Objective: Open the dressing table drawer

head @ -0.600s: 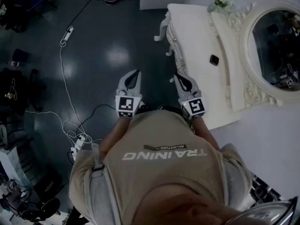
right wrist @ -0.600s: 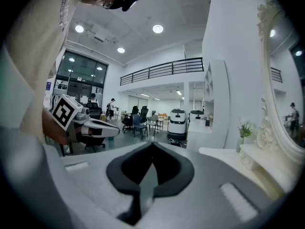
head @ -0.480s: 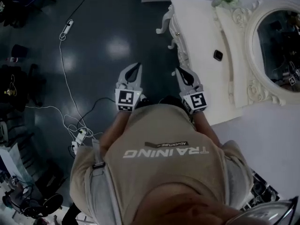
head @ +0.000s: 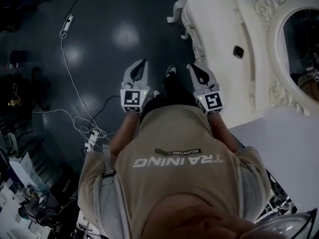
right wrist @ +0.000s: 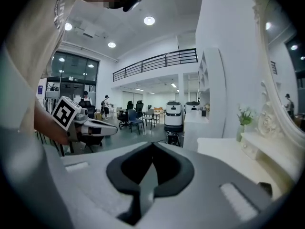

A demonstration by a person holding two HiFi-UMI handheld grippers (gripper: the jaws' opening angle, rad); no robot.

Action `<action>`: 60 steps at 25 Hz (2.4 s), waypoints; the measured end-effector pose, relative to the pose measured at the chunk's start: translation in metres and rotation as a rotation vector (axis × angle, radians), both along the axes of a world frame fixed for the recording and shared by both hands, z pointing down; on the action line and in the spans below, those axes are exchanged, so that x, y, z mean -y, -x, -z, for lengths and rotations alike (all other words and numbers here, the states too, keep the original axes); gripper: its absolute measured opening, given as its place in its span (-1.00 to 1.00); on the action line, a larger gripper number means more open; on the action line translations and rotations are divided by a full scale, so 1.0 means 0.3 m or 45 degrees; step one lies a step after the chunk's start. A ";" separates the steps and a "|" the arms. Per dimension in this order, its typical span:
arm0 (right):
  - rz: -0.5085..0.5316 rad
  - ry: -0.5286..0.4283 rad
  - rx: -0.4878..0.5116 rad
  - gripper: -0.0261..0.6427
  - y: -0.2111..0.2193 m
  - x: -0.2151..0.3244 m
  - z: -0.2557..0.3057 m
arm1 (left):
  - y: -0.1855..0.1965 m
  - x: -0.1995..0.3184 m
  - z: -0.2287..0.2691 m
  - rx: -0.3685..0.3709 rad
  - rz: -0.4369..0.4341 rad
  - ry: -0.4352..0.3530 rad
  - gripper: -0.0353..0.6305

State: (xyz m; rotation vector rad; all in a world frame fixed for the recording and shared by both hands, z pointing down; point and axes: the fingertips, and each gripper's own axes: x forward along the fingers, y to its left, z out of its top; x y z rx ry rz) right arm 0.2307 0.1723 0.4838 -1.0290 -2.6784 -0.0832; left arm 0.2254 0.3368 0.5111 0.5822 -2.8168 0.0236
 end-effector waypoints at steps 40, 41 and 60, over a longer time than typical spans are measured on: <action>-0.219 0.020 -0.021 -0.91 0.881 0.178 -0.153 | 1.032 0.134 0.075 0.041 -0.202 0.079 -0.87; -0.244 0.003 0.006 -0.91 0.919 0.163 -0.134 | 1.057 0.112 0.079 0.060 -0.221 0.088 -0.87; -0.640 -0.122 -0.077 -0.91 1.084 0.122 -0.153 | 1.331 0.227 -0.020 -0.027 -0.745 0.027 -0.87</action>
